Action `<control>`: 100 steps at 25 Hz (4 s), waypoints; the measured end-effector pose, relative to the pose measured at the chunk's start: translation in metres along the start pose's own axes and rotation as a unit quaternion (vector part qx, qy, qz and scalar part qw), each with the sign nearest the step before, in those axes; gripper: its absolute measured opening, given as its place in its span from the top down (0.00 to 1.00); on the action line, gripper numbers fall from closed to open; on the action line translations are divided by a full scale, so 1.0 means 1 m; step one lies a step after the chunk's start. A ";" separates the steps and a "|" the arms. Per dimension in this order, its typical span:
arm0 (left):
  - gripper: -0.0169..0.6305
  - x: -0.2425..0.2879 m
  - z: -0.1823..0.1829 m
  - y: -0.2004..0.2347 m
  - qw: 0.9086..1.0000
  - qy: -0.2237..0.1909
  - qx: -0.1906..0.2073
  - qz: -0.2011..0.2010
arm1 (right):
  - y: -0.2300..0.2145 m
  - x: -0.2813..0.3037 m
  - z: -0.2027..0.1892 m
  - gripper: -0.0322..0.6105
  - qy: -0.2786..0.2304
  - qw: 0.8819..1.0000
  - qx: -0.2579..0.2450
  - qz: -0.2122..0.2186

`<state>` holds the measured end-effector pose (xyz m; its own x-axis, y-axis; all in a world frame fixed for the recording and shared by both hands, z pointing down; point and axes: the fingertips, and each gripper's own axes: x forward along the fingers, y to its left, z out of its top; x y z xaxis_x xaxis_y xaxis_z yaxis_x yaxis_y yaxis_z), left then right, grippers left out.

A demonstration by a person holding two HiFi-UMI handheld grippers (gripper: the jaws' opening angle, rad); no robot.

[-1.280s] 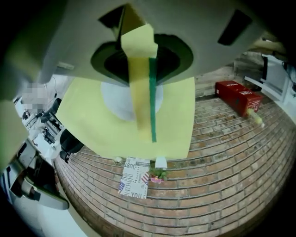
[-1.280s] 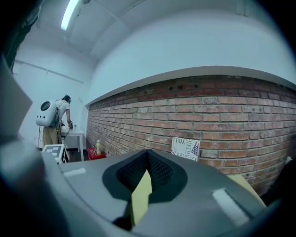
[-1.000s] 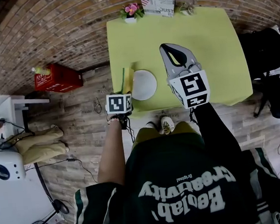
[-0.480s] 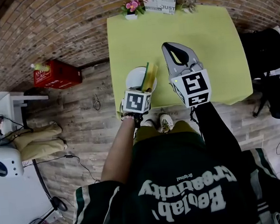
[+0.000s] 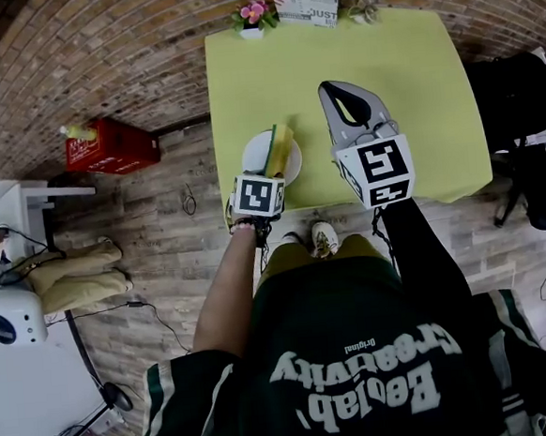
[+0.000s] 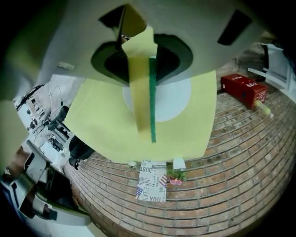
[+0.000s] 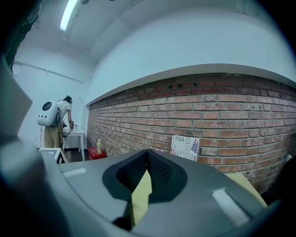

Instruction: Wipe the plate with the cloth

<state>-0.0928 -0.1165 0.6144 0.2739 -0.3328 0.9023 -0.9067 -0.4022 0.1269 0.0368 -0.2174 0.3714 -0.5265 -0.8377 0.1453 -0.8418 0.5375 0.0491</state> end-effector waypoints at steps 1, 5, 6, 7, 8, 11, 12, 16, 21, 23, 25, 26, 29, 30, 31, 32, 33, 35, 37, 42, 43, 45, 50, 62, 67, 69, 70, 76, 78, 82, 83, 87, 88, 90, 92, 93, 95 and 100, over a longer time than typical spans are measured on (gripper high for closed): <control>0.76 -0.001 -0.001 0.005 1.000 0.001 -0.001 0.006 | 0.000 0.000 0.001 0.93 -0.001 1.000 0.000 0.001; 0.76 -0.008 -0.008 0.029 0.999 0.000 -0.021 0.030 | 0.000 0.002 0.001 0.93 -0.004 1.000 0.001 0.004; 0.76 -0.011 -0.010 0.036 0.999 -0.001 -0.029 0.037 | 0.001 0.002 0.001 0.93 -0.004 1.000 0.001 0.005; 0.76 -0.013 -0.013 0.042 0.998 -0.001 -0.037 0.043 | 0.001 0.003 0.000 0.93 -0.003 1.000 0.002 0.007; 0.76 -0.016 -0.015 0.048 0.998 -0.001 -0.045 0.051 | 0.001 0.003 0.000 0.93 -0.003 1.000 0.002 0.009; 0.76 -0.021 -0.024 0.064 0.996 0.001 -0.069 0.065 | 0.002 0.005 0.003 0.93 -0.006 1.000 0.003 0.013; 0.76 -0.022 -0.027 0.067 0.995 0.001 -0.076 0.065 | 0.002 0.005 0.004 0.93 -0.007 1.000 0.003 0.013; 0.76 -0.024 -0.028 0.066 0.995 0.004 -0.076 0.069 | 0.002 0.007 0.008 0.93 -0.012 1.000 0.006 0.014; 0.76 -0.028 -0.012 0.031 0.998 -0.012 -0.042 0.041 | 0.002 0.005 0.010 0.93 -0.014 1.000 0.007 0.011; 0.76 -0.026 -0.008 0.006 0.999 -0.013 -0.020 0.020 | 0.003 0.004 0.009 0.93 -0.013 1.000 0.007 0.009; 0.76 -0.021 -0.013 -0.017 1.000 0.000 -0.002 0.000 | 0.004 0.004 0.009 0.93 -0.012 1.000 0.007 0.008; 0.76 -0.016 -0.019 -0.028 1.000 0.012 0.009 -0.010 | 0.004 0.003 0.009 0.93 -0.011 1.000 0.007 0.007; 0.76 -0.003 -0.024 -0.049 0.998 0.011 0.052 -0.028 | 0.009 0.000 0.008 0.93 -0.009 1.000 0.004 0.006; 0.76 -0.001 -0.022 -0.050 0.998 0.002 0.058 -0.028 | 0.011 0.000 0.008 0.93 -0.009 1.000 0.002 0.007; 0.76 -0.001 -0.022 -0.048 0.998 -0.003 0.059 -0.025 | 0.013 -0.001 0.008 0.93 -0.009 1.000 0.001 0.007; 0.76 -0.001 -0.021 -0.045 0.998 -0.007 0.057 -0.023 | 0.013 -0.002 0.008 0.93 -0.009 1.000 0.000 0.006; 0.76 -0.001 -0.020 -0.043 0.998 -0.011 0.054 -0.021 | 0.013 -0.004 0.008 0.93 -0.009 1.000 -0.001 0.005; 0.76 -0.007 -0.026 -0.030 0.999 0.000 0.045 -0.004 | 0.014 -0.006 0.008 0.93 -0.009 1.000 -0.002 0.003; 0.76 -0.014 -0.036 -0.015 0.999 0.015 0.028 0.013 | 0.017 -0.008 0.010 0.93 -0.011 1.000 -0.004 0.003; 0.76 -0.024 -0.049 0.009 1.000 0.001 -0.014 0.016 | 0.030 -0.007 0.015 0.93 -0.014 1.000 -0.009 0.012; 0.76 -0.026 -0.052 0.015 1.000 -0.001 -0.022 0.019 | 0.032 -0.007 0.015 0.93 -0.015 1.000 -0.009 0.014; 0.76 -0.030 -0.060 0.028 0.999 -0.002 -0.039 0.029 | 0.035 -0.007 0.015 0.93 -0.016 1.000 -0.011 0.017; 0.76 -0.037 -0.077 0.054 0.996 0.000 -0.071 0.054 | 0.039 -0.006 0.016 0.93 -0.016 1.000 -0.012 0.024; 0.76 -0.045 -0.063 -0.011 1.000 -0.007 -0.007 -0.012 | 0.043 -0.009 0.012 0.93 -0.011 1.000 -0.009 0.023; 0.76 -0.031 -0.054 -0.048 0.999 0.007 0.018 -0.049 | 0.046 -0.010 0.009 0.93 -0.010 1.000 -0.009 0.027; 0.76 -0.025 -0.062 -0.054 0.998 0.030 0.017 -0.050 | 0.046 -0.011 0.009 0.93 -0.010 1.000 -0.008 0.028; 0.76 -0.024 -0.065 -0.056 0.998 0.036 0.011 -0.052 | 0.046 -0.012 0.009 0.93 -0.010 1.000 -0.007 0.028; 0.76 -0.028 -0.074 -0.040 0.999 0.032 -0.018 -0.040 | 0.049 -0.012 0.010 0.93 -0.013 0.999 -0.004 0.033; 0.76 -0.031 -0.081 -0.029 0.999 0.031 -0.033 -0.029 | 0.051 -0.012 0.012 0.93 -0.015 0.999 -0.005 0.037; 0.76 -0.040 -0.096 -0.006 0.997 0.028 -0.065 -0.009 | 0.057 -0.010 0.016 0.93 -0.021 0.999 -0.008 0.047; 0.76 -0.043 -0.099 -0.001 0.997 0.027 -0.074 -0.005 | 0.058 -0.009 0.018 0.93 -0.023 0.999 -0.008 0.049; 0.76 -0.052 -0.111 0.018 0.994 0.023 -0.110 0.015 | 0.061 -0.009 0.021 0.93 -0.024 0.998 -0.007 0.055; 0.76 -0.054 -0.113 0.021 0.993 0.023 -0.118 0.015 | 0.061 -0.009 0.021 0.93 -0.024 0.998 -0.008 0.057; 0.76 -0.056 -0.116 0.024 0.992 0.023 -0.125 0.016 | 0.062 -0.008 0.021 0.93 -0.023 0.998 -0.007 0.060; 0.76 -0.058 -0.113 0.024 0.992 0.017 -0.123 0.017 | 0.061 -0.007 0.019 0.93 -0.020 0.998 -0.006 0.061; 0.76 -0.060 -0.109 0.023 0.992 0.010 -0.122 0.014 | 0.059 -0.006 0.017 0.93 -0.019 0.998 -0.005 0.060; 0.76 -0.065 -0.096 0.017 0.993 -0.013 -0.121 -0.001 | 0.054 -0.005 0.013 0.93 -0.016 0.999 0.004 0.052; 0.76 -0.075 -0.050 0.012 0.994 -0.061 -0.095 -0.011 | 0.047 -0.004 0.002 0.93 -0.005 0.999 0.018 0.032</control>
<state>-0.1405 -0.0539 0.5688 0.3198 -0.4316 0.8435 -0.9413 -0.2466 0.2307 -0.0010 -0.1891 0.3710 -0.5807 -0.8026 0.1366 -0.8099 0.5866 0.0035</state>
